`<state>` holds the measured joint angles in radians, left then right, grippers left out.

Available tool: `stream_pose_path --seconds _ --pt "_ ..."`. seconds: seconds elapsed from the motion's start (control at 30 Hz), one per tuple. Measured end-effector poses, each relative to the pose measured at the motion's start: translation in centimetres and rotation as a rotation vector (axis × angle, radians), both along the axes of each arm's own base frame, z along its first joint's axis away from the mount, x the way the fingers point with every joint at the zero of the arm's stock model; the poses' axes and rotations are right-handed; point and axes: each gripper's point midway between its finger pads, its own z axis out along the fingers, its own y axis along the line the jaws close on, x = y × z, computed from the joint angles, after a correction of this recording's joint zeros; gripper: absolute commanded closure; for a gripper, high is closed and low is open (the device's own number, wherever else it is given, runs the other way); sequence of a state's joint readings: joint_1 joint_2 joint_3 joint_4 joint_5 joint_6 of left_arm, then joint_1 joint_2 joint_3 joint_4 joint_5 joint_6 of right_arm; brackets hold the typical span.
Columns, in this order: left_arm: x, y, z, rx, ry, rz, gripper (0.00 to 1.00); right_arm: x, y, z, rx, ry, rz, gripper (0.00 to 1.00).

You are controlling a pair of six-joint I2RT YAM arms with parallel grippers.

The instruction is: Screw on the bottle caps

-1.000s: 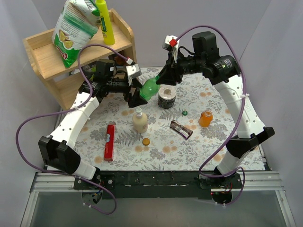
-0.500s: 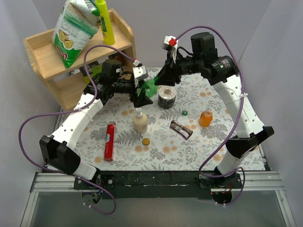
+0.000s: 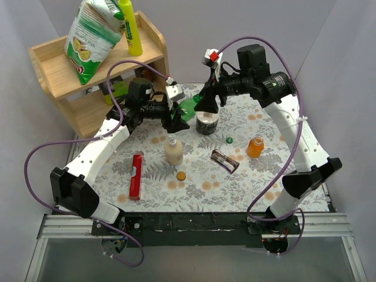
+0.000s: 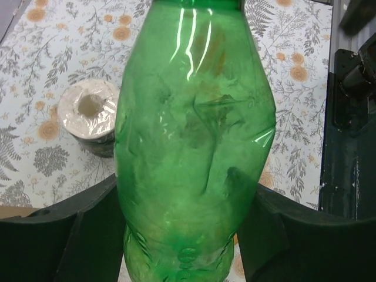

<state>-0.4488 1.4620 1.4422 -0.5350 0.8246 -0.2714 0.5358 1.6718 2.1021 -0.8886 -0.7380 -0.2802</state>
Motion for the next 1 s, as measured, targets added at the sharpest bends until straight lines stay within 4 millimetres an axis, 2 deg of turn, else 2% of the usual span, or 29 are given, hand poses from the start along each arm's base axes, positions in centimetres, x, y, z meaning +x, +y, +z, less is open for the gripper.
stream_pose_path --seconds 0.07,0.13,0.17,0.2,0.23,0.27,0.33,0.37,0.4,0.47,0.57,0.63,0.7,0.73,0.83,1.0 --pt "0.0 0.2 -0.5 0.000 0.015 0.022 0.68 0.5 -1.2 -0.3 -0.010 -0.005 -0.035 0.23" --pt "-0.3 0.5 -1.2 0.003 0.035 0.045 0.73 1.4 -3.8 -0.3 -0.013 -0.008 -0.105 0.24" --pt "-0.5 0.7 -1.3 0.003 0.044 0.053 0.77 2.1 -5.8 -0.3 -0.014 -0.010 -0.158 0.23" --pt "-0.7 0.8 -1.7 0.005 0.058 0.064 0.89 2.7 -7.5 -0.2 -0.017 -0.016 -0.203 0.23" --pt "-1.0 1.0 -1.4 0.000 0.056 0.069 0.95 3.4 -9.0 -0.1 -0.024 -0.029 -0.239 0.23" --pt "-1.4 1.2 -1.3 -0.004 0.057 0.075 0.99 4.5 -10.9 -0.3 -0.042 -0.057 -0.277 0.23" --pt "-2.0 1.5 -0.8 -0.012 0.051 0.082 1.00 5.6 -12.6 -1.8 -0.092 -0.071 -0.299 0.23" --pt "-2.3 1.7 -0.5 -0.016 0.047 0.085 1.00 6.1 -12.9 -3.3 -0.131 -0.077 -0.286 0.22" --pt "-2.5 1.8 0.0 -0.020 0.037 0.087 1.00 6.4 -13.0 -4.8 -0.164 -0.069 -0.274 0.12" --pt "-2.9 2.2 0.6 -0.023 0.022 0.095 1.00 7.0 -13.3 -9.9 -0.262 -0.016 -0.231 0.11" --pt "-3.3 2.9 1.0 -0.009 0.009 0.129 1.00 7.6 -14.4 -18.6 -0.424 0.061 -0.151 0.21" --pt "-3.3 3.5 1.1 0.009 0.003 0.153 1.00 7.4 -15.4 -23.2 -0.513 0.103 -0.097 0.25" --pt "-3.5 4.1 1.3 0.029 -0.002 0.174 1.00 7.0 -16.2 -26.3 -0.572 0.121 -0.055 0.30" --pt "-3.5 4.3 1.4 0.036 -0.003 0.182 1.00 6.8 -16.5 -27.3 -0.595 0.117 -0.036 0.31" --pt "-3.7 5.1 1.5 0.056 0.001 0.210 1.00 7.1 -17.0 -28.7 -0.622 0.080 -0.006 0.35" --pt "-3.6 6.1 1.1 0.080 0.015 0.252 1.00 9.0 -16.6 -30.7 -0.627 0.024 0.028 0.32"
